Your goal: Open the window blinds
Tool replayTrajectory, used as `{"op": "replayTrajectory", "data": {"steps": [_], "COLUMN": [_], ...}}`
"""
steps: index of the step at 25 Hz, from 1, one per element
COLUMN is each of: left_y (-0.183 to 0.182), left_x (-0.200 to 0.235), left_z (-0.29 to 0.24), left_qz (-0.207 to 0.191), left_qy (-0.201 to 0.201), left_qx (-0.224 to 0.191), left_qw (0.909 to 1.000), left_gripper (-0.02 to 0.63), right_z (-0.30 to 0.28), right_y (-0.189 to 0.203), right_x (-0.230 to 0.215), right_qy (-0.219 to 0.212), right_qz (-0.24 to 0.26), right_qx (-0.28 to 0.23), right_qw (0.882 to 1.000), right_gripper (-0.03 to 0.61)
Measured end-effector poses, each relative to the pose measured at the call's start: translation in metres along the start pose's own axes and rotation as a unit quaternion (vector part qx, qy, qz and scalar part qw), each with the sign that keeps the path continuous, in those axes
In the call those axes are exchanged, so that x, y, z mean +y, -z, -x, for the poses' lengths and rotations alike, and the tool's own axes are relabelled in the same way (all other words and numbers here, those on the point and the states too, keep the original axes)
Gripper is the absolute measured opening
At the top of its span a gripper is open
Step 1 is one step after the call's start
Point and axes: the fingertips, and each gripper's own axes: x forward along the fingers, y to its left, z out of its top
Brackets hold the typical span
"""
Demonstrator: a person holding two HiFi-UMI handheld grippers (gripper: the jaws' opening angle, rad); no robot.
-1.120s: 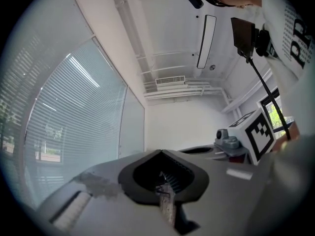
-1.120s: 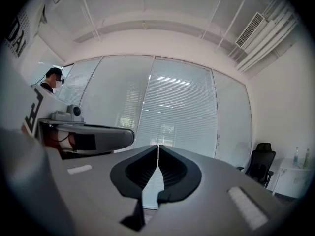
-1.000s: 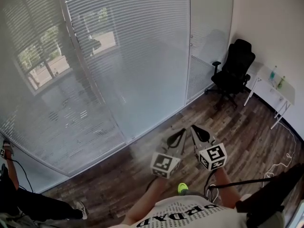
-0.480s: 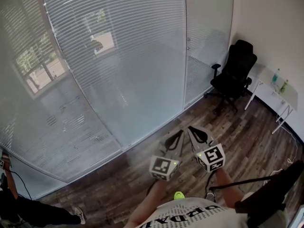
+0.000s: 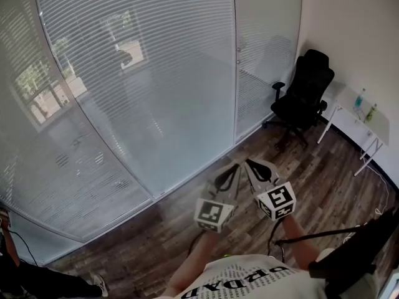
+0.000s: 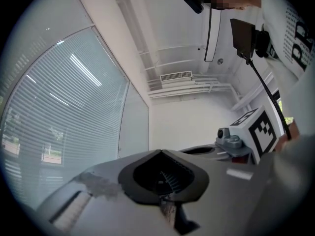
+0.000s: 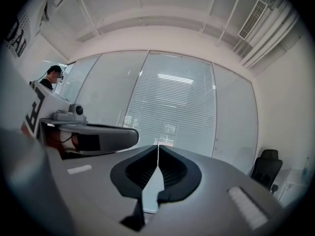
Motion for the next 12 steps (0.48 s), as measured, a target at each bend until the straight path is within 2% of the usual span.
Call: {"op": "replayTrajectory", "data": {"steps": [5, 12], "left_y": [0.003, 0.016], "left_x": [0.003, 0.047], "left_z": [-0.008, -0.041], "left_qz": [0.001, 0.016], "left_qy": [0.001, 0.007], "left_qx": [0.003, -0.006], "left_qw": [1.0000, 0.9998], "left_gripper": [-0.008, -0.008], "right_z": [-0.007, -0.056], "right_y": [0.000, 0.011], "right_x": [-0.003, -0.022], "right_qy": [0.000, 0.007], "right_qz": [0.002, 0.004], "right_qx": [-0.002, 0.001], "right_qw": [1.000, 1.000], "right_gripper": [0.012, 0.011]}}
